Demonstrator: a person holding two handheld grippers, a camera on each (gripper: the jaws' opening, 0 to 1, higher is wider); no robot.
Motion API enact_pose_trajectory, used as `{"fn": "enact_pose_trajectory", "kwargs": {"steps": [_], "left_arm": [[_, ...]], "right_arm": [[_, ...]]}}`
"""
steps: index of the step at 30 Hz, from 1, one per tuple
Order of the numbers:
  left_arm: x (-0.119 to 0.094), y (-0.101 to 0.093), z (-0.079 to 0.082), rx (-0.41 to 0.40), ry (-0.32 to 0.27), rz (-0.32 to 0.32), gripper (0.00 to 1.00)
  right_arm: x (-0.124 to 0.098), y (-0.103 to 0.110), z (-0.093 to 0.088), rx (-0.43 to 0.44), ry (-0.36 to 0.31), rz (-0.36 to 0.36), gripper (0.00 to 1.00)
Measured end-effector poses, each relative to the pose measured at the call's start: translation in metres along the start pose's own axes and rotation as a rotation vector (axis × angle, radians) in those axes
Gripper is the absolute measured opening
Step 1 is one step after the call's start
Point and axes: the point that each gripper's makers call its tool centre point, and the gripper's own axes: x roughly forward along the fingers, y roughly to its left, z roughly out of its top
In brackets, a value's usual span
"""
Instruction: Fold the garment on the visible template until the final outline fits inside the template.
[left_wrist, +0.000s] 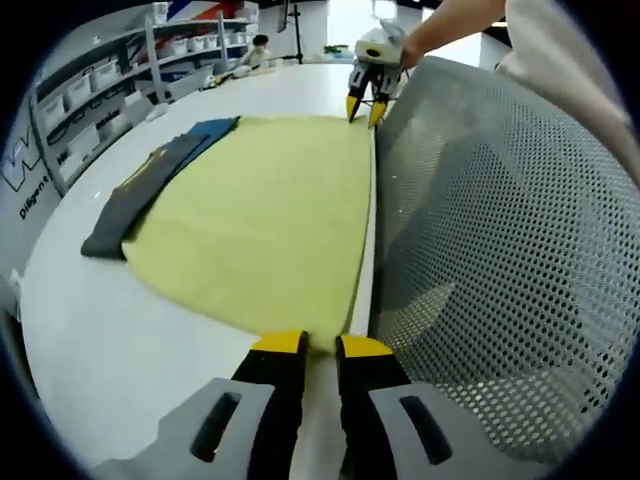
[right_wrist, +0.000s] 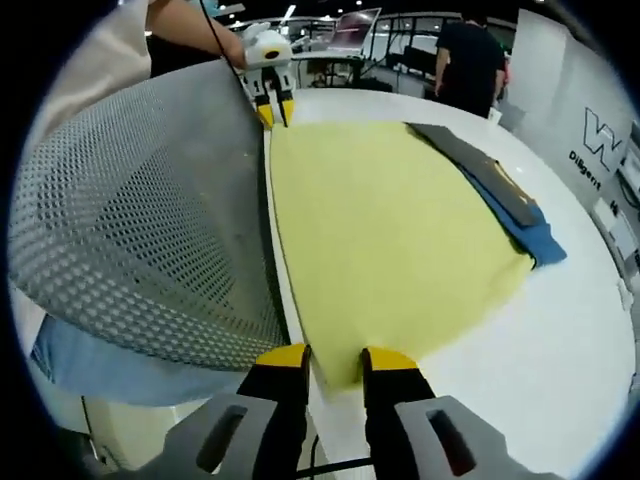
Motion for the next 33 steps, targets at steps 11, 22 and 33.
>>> {"fn": "enact_pose_trajectory", "kwargs": {"steps": [11,22,33], "left_arm": [[0.002,0.003,0.000,0.004,0.017,-0.015,0.04],[-0.017,0.006,0.016,-0.005,0.014,-0.041,0.03],[-0.057,0.028,0.052,-0.014,0.009,-0.089,0.03]], "right_arm": [[-0.002,-0.001,-0.005,-0.018,0.001,-0.006,0.01],[-0.018,-0.007,0.008,0.005,0.011,0.022,0.00],[-0.060,-0.036,0.052,0.008,-0.038,0.049,0.00]]}}
